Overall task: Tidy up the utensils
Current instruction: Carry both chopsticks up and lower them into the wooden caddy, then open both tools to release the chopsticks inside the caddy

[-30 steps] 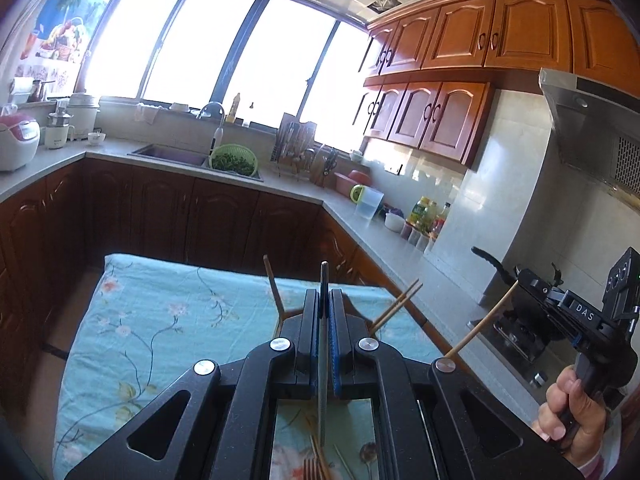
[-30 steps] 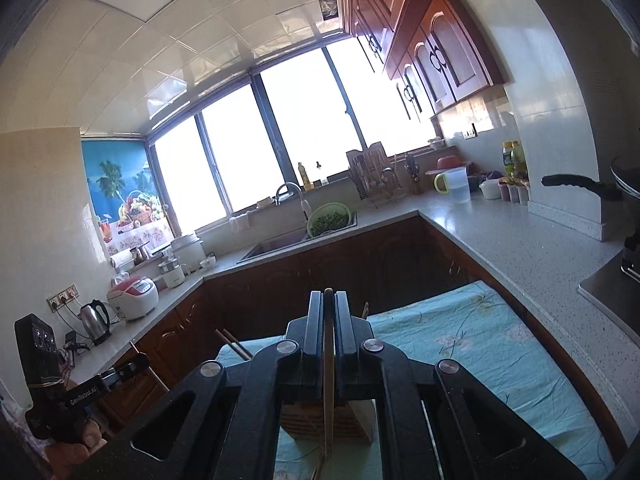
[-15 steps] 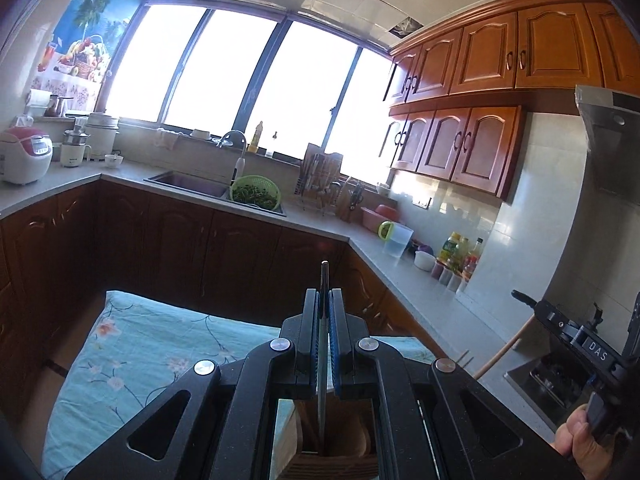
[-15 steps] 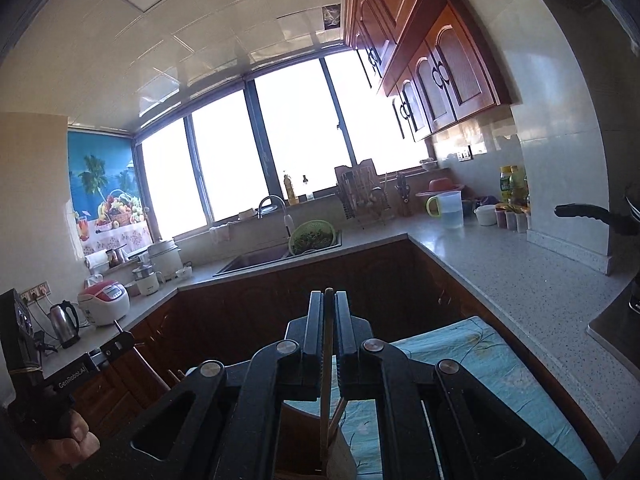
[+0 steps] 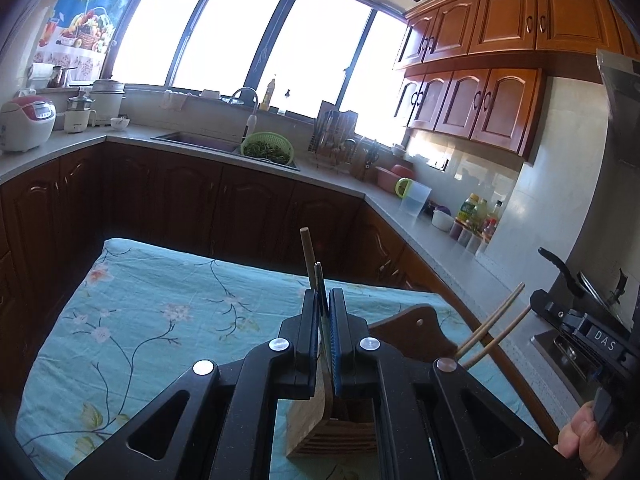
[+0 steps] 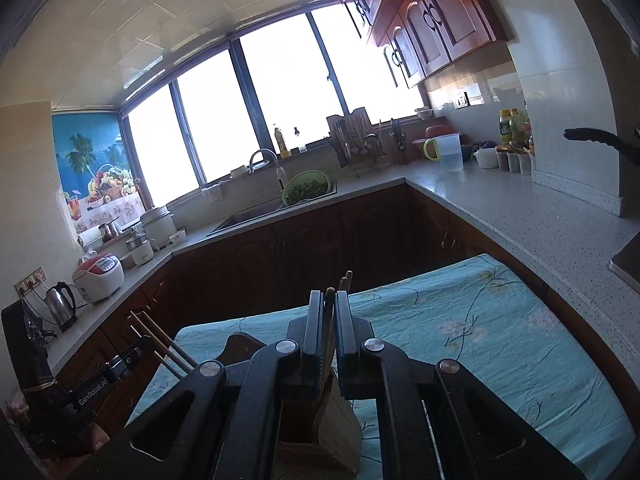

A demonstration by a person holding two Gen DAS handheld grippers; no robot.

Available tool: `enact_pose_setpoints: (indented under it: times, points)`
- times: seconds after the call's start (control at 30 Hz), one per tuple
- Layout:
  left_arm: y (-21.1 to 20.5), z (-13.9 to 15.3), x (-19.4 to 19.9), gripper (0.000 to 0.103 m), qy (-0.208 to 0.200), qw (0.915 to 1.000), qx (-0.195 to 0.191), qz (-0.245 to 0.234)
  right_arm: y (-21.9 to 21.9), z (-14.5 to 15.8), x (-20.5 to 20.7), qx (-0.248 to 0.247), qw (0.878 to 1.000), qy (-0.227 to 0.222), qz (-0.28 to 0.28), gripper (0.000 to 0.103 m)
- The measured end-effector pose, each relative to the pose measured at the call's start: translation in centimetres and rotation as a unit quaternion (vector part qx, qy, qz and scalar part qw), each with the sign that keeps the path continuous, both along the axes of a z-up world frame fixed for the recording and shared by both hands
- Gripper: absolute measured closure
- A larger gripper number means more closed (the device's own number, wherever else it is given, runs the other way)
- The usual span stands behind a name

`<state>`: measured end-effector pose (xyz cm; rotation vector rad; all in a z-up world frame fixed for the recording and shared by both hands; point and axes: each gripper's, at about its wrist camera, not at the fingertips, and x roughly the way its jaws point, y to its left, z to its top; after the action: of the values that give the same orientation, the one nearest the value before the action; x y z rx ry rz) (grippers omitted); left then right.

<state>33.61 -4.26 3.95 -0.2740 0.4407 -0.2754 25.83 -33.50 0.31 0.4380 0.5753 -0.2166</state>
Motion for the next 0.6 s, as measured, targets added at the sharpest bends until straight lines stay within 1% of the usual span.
enact_pose_setpoints:
  times: [0.17,0.23,0.4,0.47,0.5,0.53,0.57,0.6]
  points:
    - [0.0,0.8,1.0,0.099,0.009,1.0,0.002,-0.003,-0.2,0.0,0.3,0.005,1.0,0.004,0.001,0.098]
    - [0.4,1.2,1.1,0.099,0.011,0.9999,0.001,-0.002,-0.3,0.0,0.4,0.005,1.0,0.004,0.001,0.098]
    - [1.0,1.2,0.9,0.098,0.012,0.9999,0.002,-0.002,-0.4,-0.1,0.5,0.008,1.0,0.005,0.0,0.098]
    - [1.3,1.2,0.7,0.098,0.015,0.9999,0.0,-0.003,-0.5,-0.1,0.5,0.013,1.0,0.005,0.001,0.093]
    - [1.6,0.9,0.3,0.098,0.017,0.9998,-0.002,-0.003,-0.6,-0.1,0.5,0.016,1.0,0.005,0.001,0.093]
    - [1.7,1.1,0.3,0.096,0.02,0.9998,-0.003,-0.001,-0.7,-0.1,0.4,0.02,1.0,0.006,0.0,0.09]
    - [1.8,1.2,0.2,0.091,0.02,0.9998,-0.004,0.001,-0.9,-0.1,0.3,0.022,1.0,0.007,-0.004,0.086]
    - [2.1,1.0,-0.3,0.087,0.02,0.9998,-0.005,0.003,-1.0,-0.1,0.1,0.025,1.0,0.004,-0.006,0.07]
